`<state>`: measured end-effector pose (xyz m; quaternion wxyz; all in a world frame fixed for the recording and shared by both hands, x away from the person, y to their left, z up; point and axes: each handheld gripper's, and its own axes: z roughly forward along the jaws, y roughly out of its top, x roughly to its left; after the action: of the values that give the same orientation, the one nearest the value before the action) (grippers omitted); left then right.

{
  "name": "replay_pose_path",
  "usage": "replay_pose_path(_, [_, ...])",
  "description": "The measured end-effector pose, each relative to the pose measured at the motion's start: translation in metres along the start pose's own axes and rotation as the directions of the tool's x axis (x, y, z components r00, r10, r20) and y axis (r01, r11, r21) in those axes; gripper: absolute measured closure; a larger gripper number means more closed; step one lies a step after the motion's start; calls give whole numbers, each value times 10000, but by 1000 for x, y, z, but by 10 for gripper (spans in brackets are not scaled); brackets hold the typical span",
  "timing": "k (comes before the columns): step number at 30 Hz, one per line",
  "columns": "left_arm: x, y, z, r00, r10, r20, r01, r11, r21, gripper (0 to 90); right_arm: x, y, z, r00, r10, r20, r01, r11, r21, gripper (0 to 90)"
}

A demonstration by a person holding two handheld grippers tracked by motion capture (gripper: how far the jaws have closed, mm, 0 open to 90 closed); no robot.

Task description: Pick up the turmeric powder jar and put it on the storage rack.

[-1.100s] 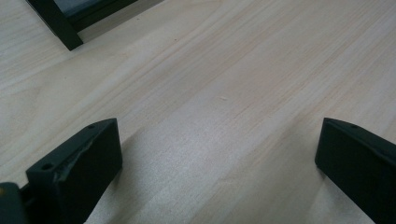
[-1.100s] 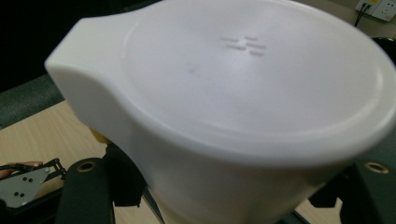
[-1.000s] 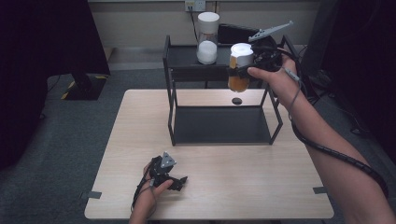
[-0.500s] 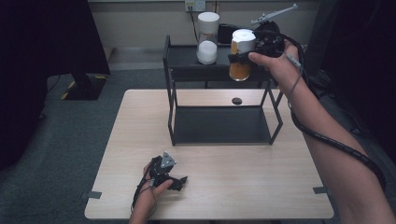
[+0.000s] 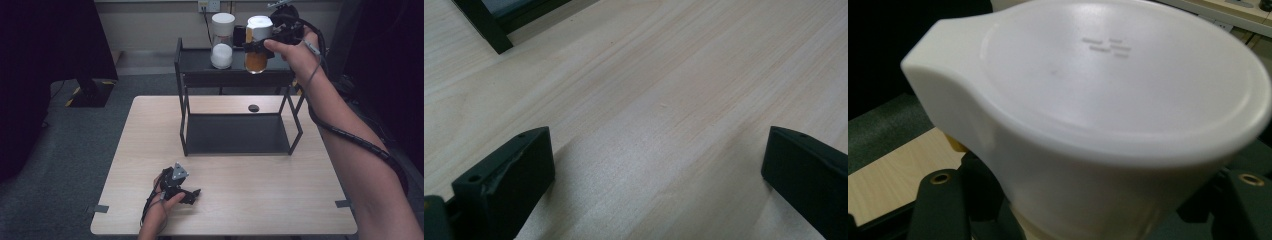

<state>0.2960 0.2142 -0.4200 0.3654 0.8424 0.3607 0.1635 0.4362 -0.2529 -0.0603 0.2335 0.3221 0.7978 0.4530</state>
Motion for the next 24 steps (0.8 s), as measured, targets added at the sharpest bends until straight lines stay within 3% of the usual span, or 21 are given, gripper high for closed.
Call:
replay_pose_path(11, [0, 0, 0, 10000, 3, -4, -3, 10000, -3, 0, -15, 3, 23, 9995, 143, 298, -141, 9999, -83, 307])
replay_pose_path(24, [0, 0, 0, 10000, -1, 3, 1, 10000, 3, 0, -30, 2, 49, 9988, 433, 222, -430, 9990, -156, 307])
